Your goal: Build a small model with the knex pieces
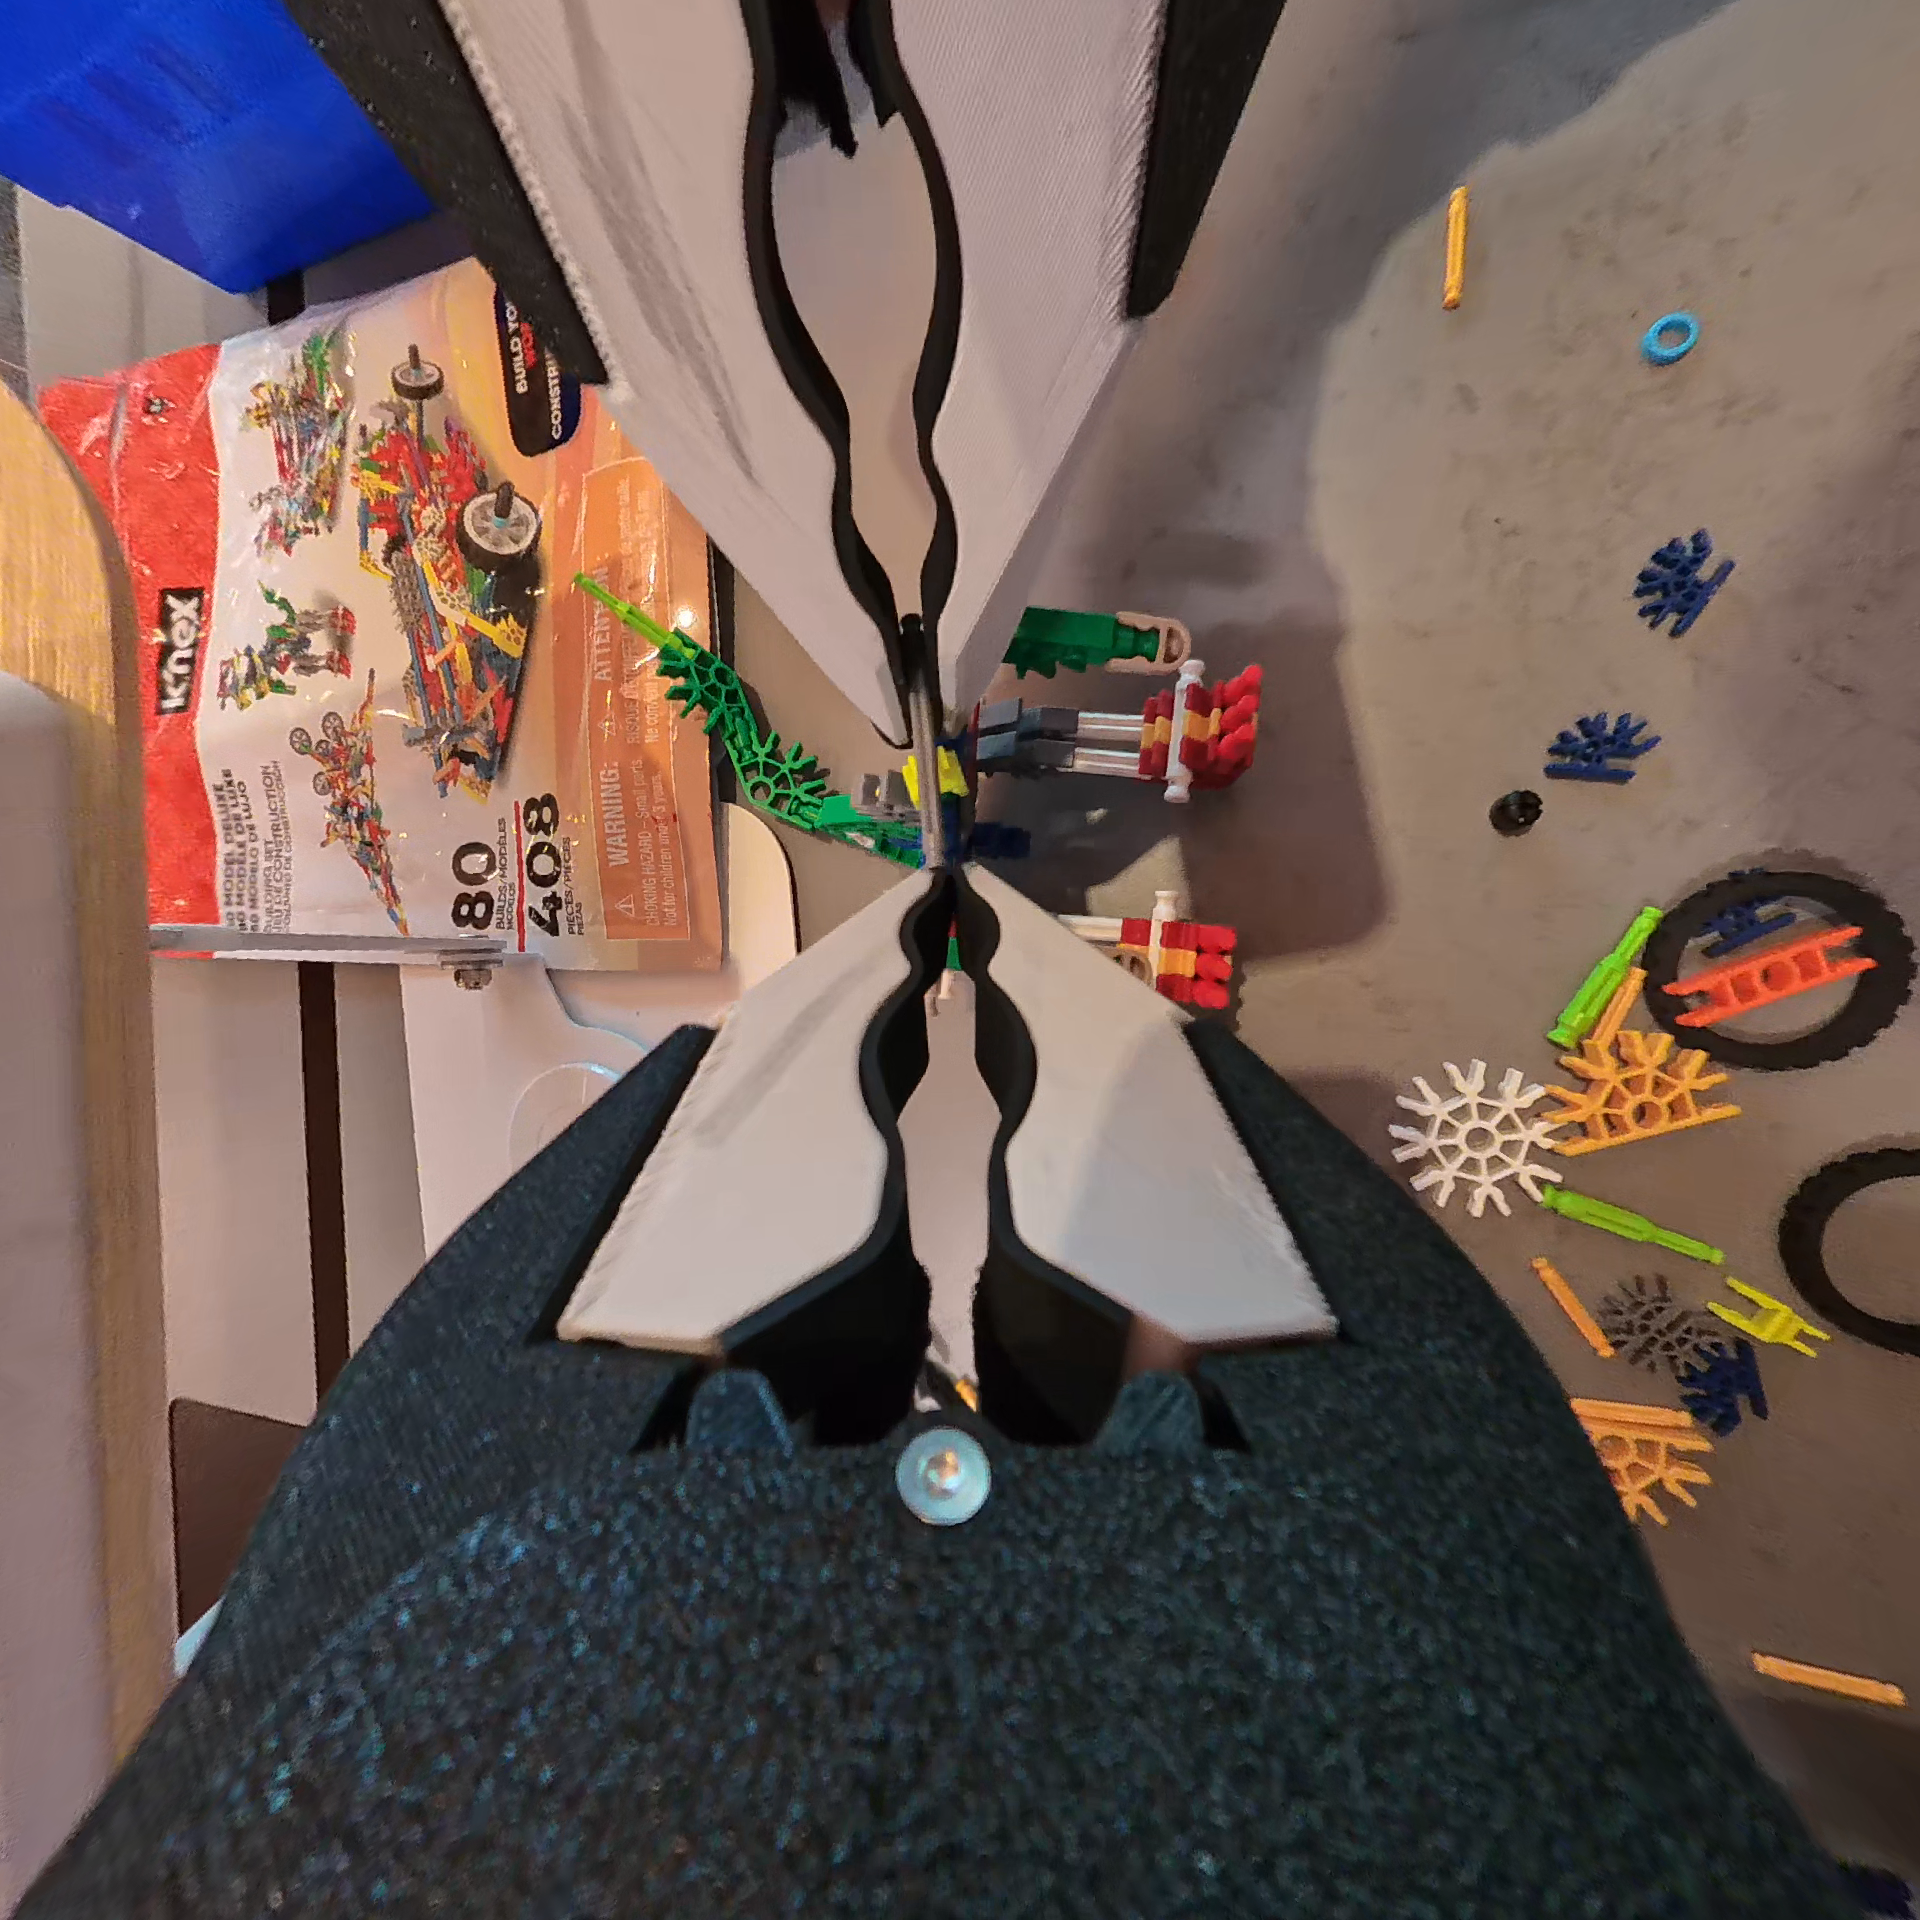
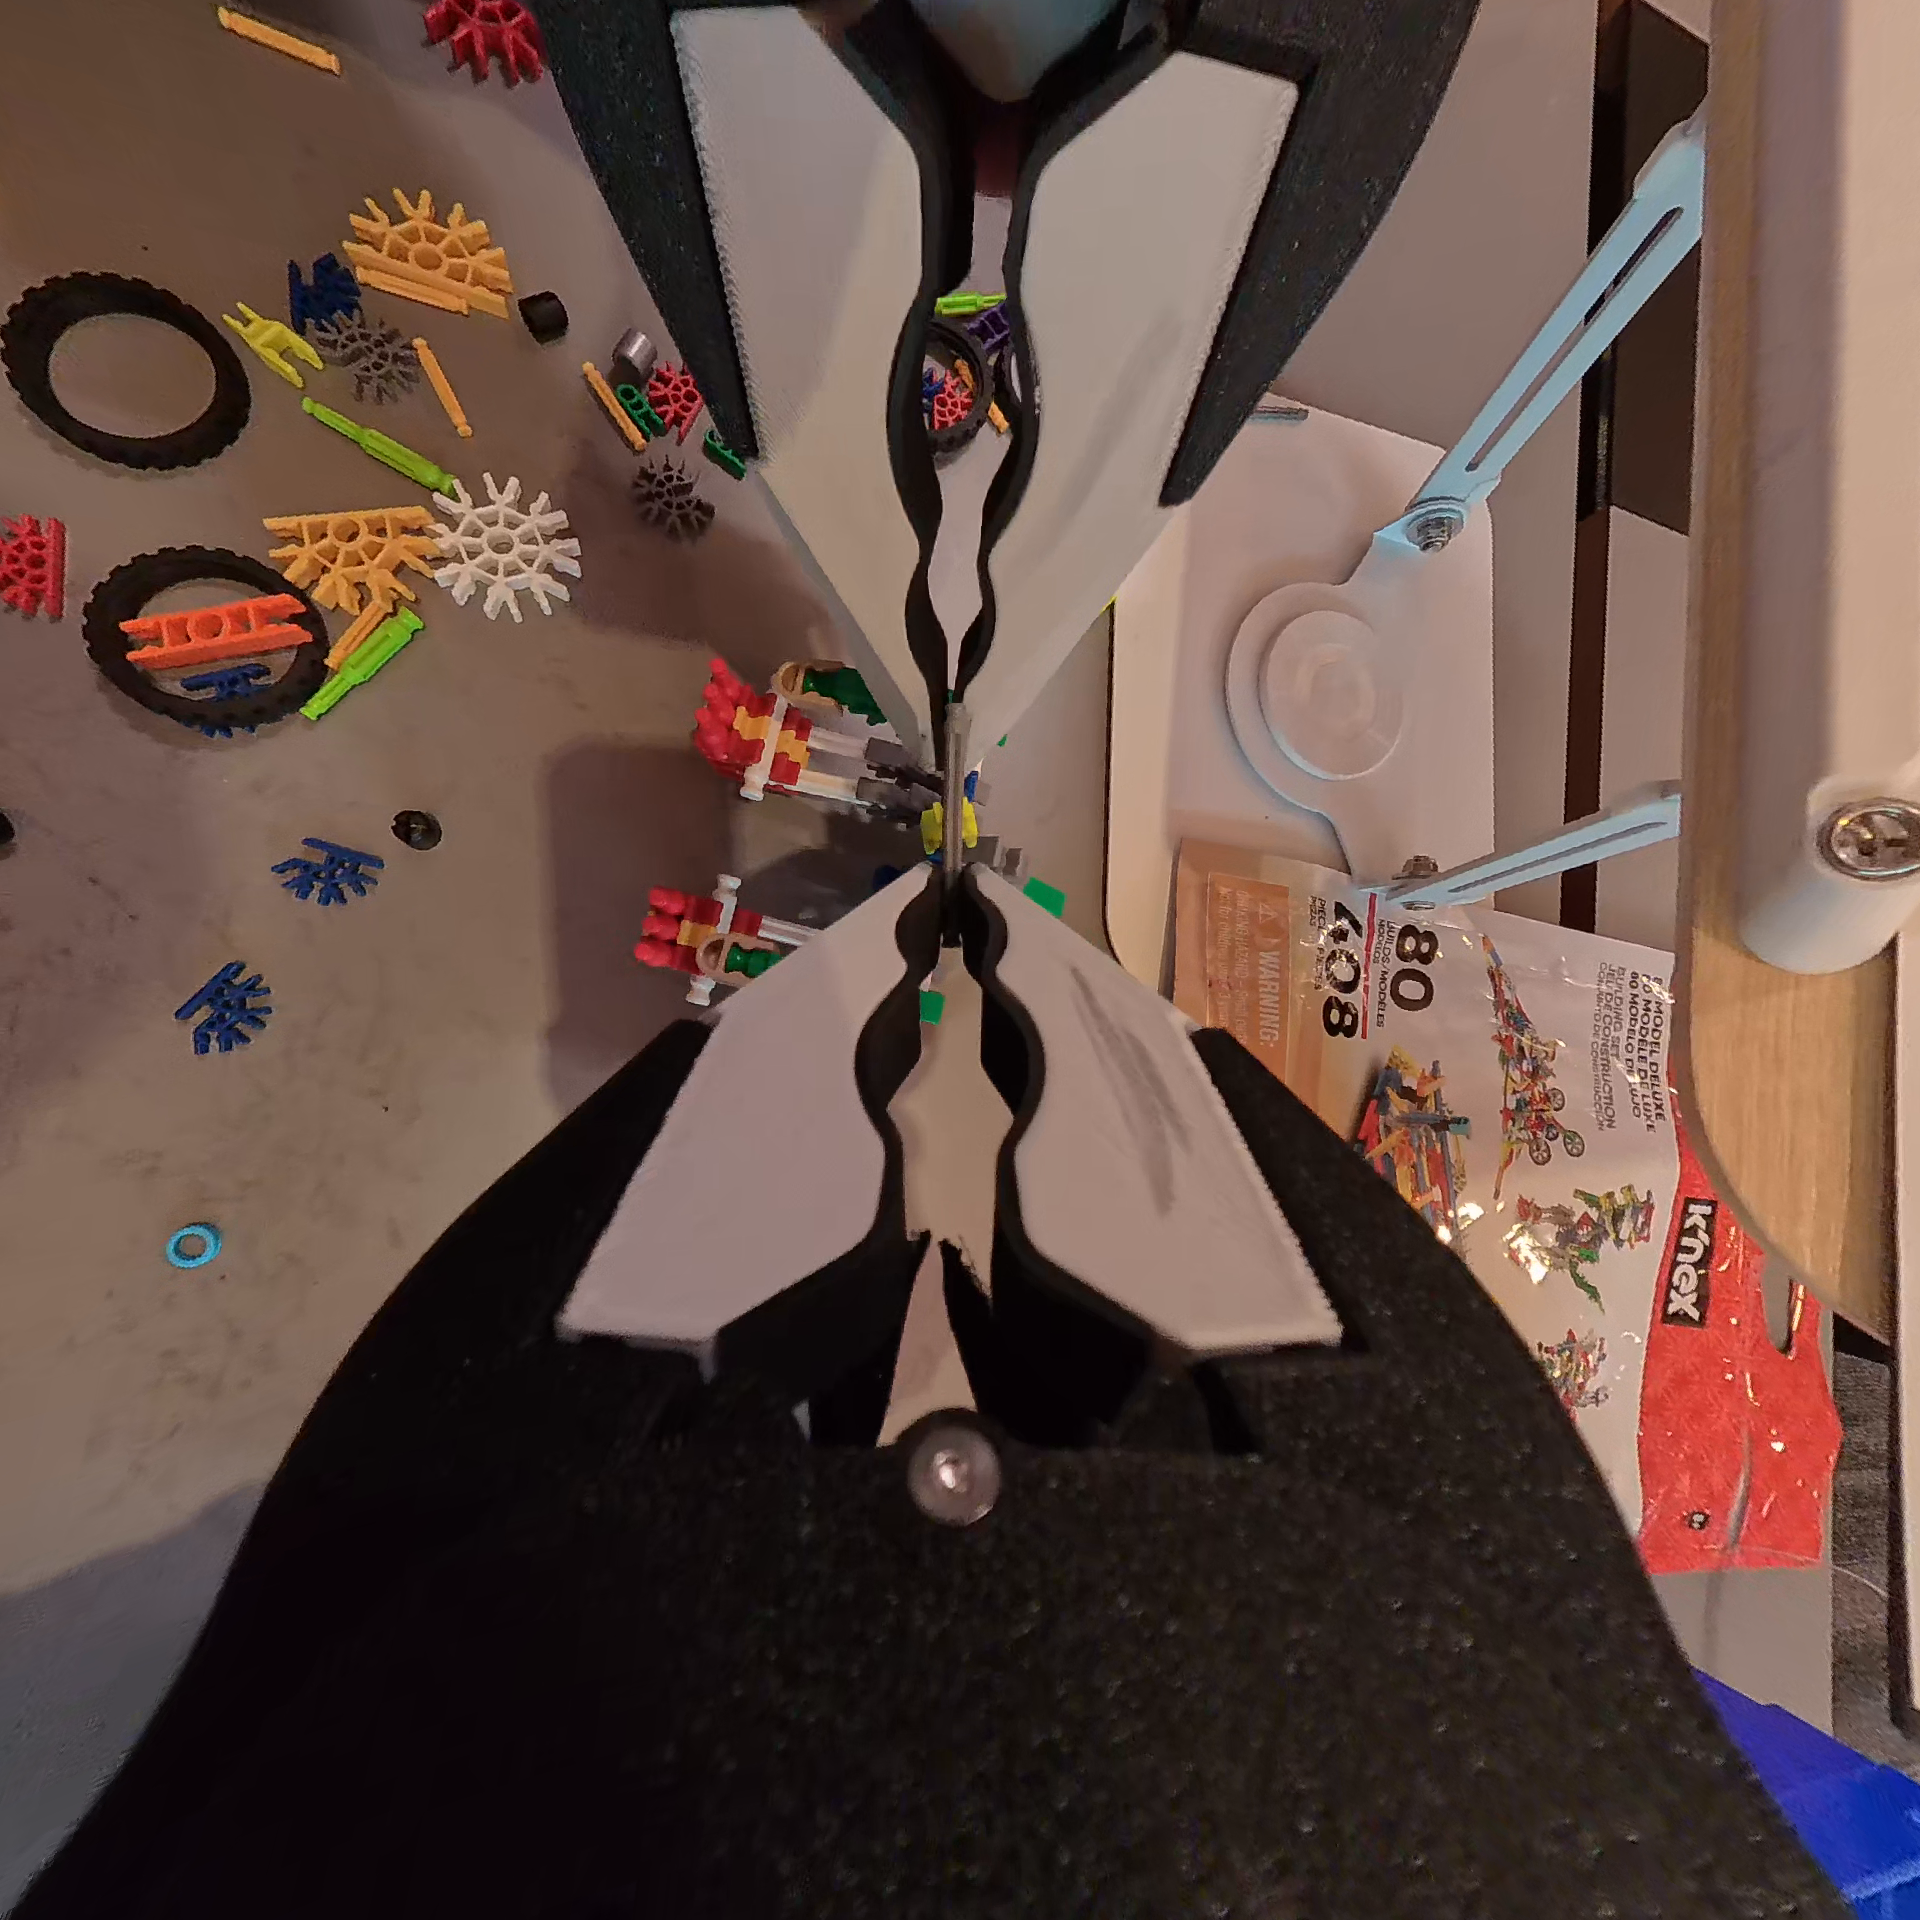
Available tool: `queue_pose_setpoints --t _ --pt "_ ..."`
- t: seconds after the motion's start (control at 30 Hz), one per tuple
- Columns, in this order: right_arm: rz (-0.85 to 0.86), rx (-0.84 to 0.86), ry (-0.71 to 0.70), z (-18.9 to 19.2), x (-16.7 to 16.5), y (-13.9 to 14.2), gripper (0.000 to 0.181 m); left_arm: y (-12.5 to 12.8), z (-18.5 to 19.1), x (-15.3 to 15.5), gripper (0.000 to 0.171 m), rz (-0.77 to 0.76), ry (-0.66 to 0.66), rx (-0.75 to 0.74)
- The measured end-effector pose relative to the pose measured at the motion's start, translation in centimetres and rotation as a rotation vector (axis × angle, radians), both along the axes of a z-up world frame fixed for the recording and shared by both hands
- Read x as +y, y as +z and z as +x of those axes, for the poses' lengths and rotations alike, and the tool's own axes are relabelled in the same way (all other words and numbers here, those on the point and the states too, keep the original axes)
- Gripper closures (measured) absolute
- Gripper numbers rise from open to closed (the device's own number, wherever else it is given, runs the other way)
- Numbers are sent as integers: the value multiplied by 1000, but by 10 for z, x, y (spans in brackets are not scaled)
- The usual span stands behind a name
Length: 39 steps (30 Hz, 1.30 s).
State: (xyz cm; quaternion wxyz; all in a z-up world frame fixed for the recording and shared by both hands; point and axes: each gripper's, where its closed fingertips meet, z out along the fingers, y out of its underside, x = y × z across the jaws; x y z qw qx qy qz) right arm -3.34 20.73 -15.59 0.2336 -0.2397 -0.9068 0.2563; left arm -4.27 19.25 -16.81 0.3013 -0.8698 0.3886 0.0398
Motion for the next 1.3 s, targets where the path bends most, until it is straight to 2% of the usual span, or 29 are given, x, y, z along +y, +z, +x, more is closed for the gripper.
queue_pose_setpoints --t 0.2,0.43,0.6,0.73,1.3 --pt "13 13 2 0 1 2 180 19 0 2 169 69 12 -30" --pt "47 9 -5 -1 2 -2 180 16 1 2 170 65 2 -13" --pt "46 16 -1 -2 0 -1 180 28 10 0 163 92 -23 -68" --pt "48 21 0 -2 -1 0 180 20 5 1 169 72 -8 -10" --pt "1 26 -4 0 3 5 177 13 1 1 171 46 2 -20"
